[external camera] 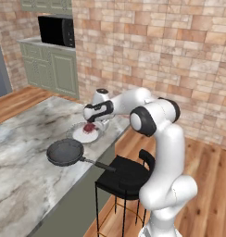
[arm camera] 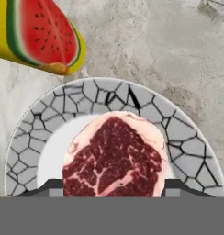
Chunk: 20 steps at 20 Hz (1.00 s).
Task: Pick up the pan with the steak in it and place it on the dining table. Then place the steak on the plate.
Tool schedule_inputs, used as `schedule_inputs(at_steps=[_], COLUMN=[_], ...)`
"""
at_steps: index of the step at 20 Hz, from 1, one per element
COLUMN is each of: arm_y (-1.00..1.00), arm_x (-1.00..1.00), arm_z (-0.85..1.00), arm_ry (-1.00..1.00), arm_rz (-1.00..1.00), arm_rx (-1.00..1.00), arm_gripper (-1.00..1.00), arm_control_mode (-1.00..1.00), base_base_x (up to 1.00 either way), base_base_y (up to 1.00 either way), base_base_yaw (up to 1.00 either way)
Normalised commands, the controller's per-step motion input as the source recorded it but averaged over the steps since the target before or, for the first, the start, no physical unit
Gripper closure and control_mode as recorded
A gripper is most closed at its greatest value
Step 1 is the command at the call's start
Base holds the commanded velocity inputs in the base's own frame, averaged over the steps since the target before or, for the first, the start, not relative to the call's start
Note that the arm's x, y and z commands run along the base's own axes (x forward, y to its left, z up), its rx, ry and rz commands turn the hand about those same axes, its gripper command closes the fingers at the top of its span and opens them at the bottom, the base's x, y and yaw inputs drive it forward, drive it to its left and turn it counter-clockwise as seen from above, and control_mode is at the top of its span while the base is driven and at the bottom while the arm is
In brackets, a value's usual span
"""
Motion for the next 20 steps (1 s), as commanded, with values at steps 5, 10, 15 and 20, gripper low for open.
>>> schedule_inputs(at_steps=[5,10,15,20], arm_y=[0.17,0.11,0.0,0.0], arm_x=[0.28,0.15,0.08,0.01], arm_z=[-0.28,-0.05,0.19,0.43], arm_ry=[0.01,0.0,0.01,0.0], arm_rz=[-0.04,-0.04,-0.07,-0.1], arm_rx=[0.04,0.0,0.02,0.04], arm_gripper=[1.0,-1.0,-1.0,-1.0], arm_control_mode=[-1.0,-1.0,-1.0,-1.0], base_base_x=[0.0,0.0,0.0,0.0], base_base_y=[0.0,0.0,0.0,0.0], base_base_yaw=[0.0,0.0,0.0,0.0])
